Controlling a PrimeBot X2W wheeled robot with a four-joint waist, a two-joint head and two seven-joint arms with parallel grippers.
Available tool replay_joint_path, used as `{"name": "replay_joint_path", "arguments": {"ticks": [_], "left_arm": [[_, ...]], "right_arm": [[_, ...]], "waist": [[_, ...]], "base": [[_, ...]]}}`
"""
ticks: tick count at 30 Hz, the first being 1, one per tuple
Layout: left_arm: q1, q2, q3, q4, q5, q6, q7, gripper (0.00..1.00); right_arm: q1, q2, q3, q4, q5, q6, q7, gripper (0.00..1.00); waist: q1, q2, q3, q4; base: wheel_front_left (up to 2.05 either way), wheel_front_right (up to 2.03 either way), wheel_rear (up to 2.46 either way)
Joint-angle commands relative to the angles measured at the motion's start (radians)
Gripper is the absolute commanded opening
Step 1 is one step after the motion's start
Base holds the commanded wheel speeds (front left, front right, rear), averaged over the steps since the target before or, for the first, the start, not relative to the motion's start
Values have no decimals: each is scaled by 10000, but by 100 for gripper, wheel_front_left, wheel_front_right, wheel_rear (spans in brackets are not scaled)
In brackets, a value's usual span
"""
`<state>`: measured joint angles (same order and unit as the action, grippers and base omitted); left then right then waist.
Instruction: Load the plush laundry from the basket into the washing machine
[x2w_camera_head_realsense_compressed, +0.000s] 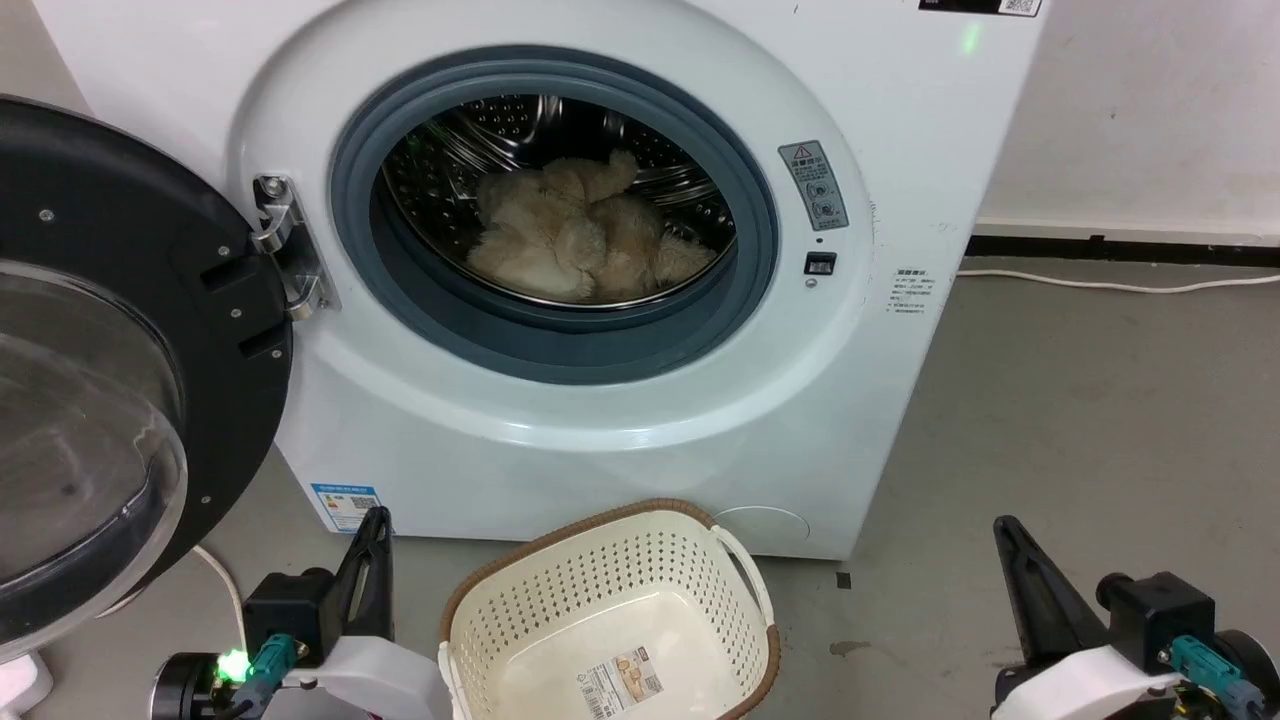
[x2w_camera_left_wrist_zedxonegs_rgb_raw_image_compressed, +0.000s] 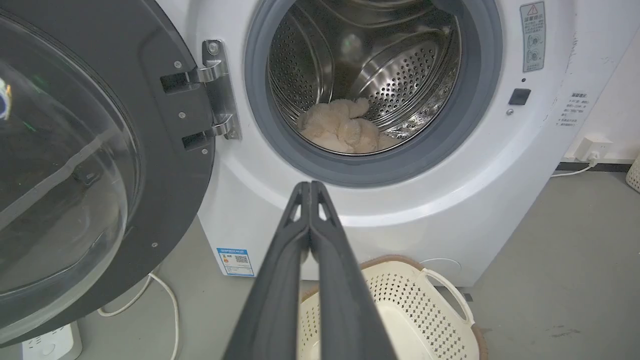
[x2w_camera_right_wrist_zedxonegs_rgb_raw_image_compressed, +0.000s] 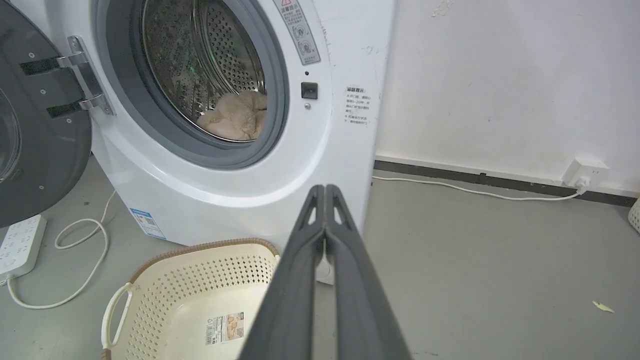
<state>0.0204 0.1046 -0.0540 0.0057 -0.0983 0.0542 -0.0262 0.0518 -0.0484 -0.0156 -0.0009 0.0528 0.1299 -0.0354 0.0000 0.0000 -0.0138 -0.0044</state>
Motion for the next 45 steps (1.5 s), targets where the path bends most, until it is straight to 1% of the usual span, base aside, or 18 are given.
{"name": "replay_joint_path", "arguments": {"ticks": [1, 28, 45], "left_arm": [[-118, -80, 46, -42, 115, -60, 55, 0], [-204, -544, 540, -57, 983, -542, 262, 0], [-204, -544, 540, -57, 983, -542, 262, 0]], "right_arm": [[-145, -14, 30, 4, -95, 6, 69, 0], [-518, -18, 156, 9, -528, 8, 354, 0], [-518, -18, 156, 9, -528, 8, 354, 0]], "waist": [[0, 0, 4, 1], [0, 0, 138, 44], [0, 0, 138, 44]], "base": [[0, 0, 0], [0, 0, 0], [0, 0, 0]]}}
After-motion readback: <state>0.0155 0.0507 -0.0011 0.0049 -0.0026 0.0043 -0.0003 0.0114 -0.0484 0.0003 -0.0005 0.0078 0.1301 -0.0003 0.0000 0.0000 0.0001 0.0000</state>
